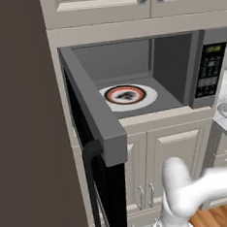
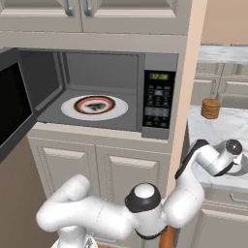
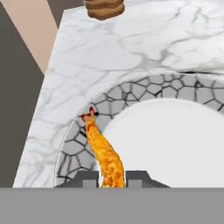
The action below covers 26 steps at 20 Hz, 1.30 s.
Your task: Pick the shrimp from the microwave and place it on plate located on the counter.
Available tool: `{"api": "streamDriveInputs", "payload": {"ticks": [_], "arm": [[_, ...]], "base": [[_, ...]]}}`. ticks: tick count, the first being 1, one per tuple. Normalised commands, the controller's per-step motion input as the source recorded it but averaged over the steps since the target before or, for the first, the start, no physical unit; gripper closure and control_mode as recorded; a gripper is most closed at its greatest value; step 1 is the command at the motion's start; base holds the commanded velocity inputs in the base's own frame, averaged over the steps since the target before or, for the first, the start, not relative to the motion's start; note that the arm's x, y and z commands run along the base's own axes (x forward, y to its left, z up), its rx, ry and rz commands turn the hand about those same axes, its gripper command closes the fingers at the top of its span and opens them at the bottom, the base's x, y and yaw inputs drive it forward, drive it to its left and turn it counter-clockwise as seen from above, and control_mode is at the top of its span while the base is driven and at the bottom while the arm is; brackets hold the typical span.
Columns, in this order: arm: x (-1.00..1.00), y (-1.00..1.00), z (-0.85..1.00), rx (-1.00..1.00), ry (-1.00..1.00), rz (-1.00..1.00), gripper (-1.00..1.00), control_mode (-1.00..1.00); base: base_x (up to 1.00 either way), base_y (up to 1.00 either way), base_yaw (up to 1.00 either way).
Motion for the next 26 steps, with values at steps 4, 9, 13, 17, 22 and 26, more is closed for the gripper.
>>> {"api": "streamDriveInputs", "payload": {"ticks": [4,9,13,17,22,26], "arm": [[0.57,-0.36,-0.18,0.0,0.0,0.0,-1.0,-1.0],[0.24,-0.62,-0.14,0.04,0.0,0.0,-1.0,-1.0],[-0.54,-0.6,0.31,0.04,0.0,0.0,-1.0,-1.0],[-0.99,0.01,0.88,0.0,0.0,0.0,-1.0,-1.0],[-1.0,0.44,0.65,-0.05,0.0,0.0,-1.0,-1.0],[-1.0,0.98,0.11,-0.14,-0.19,0.01,-1.0,-1.0]], "base": [[0.0,0.0,0.0],[0.0,0.0,0.0],[0.0,0.0,0.0],[0.0,0.0,0.0],[0.0,0.0,0.0],[0.0,0.0,0.0]]}}
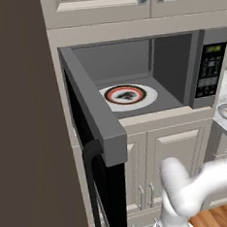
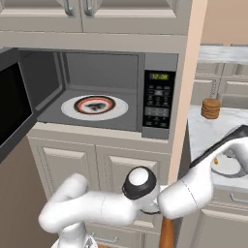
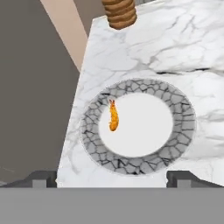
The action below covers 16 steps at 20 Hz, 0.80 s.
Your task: Pick the shrimp from the microwave and place it on plate located on the counter.
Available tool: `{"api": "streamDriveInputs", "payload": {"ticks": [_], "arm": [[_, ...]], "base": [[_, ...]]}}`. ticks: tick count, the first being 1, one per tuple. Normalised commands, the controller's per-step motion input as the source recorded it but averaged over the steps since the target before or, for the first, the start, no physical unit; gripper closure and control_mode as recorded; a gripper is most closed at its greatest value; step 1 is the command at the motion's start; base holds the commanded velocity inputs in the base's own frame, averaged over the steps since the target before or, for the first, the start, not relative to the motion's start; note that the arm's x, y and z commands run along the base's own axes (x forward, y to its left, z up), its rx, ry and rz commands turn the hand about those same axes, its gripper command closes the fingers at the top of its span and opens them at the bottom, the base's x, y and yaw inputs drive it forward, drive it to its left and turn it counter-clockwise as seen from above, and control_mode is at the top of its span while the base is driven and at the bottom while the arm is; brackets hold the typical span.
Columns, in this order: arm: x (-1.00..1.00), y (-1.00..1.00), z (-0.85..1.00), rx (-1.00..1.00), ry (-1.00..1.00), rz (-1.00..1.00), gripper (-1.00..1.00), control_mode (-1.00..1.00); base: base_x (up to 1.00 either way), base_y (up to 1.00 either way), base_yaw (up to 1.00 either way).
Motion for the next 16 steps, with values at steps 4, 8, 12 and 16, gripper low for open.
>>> {"api": "streamDriveInputs", "payload": {"ticks": [4,8,12,16], "arm": [[-1.0,1.0,0.0,-0.15,-0.33,0.02,-1.0,-1.0],[-1.0,1.0,0.19,-0.16,-0.15,0.0,-1.0,-1.0],[-1.0,1.0,0.44,-0.17,-0.09,-0.03,-1.0,-1.0],[-0.92,1.0,0.51,-0.16,-0.1,-0.03,-1.0,-1.0]], "base": [[0.0,0.0,0.0],[0.0,0.0,0.0],[0.0,0.0,0.0],[0.0,0.0,0.0]]}}
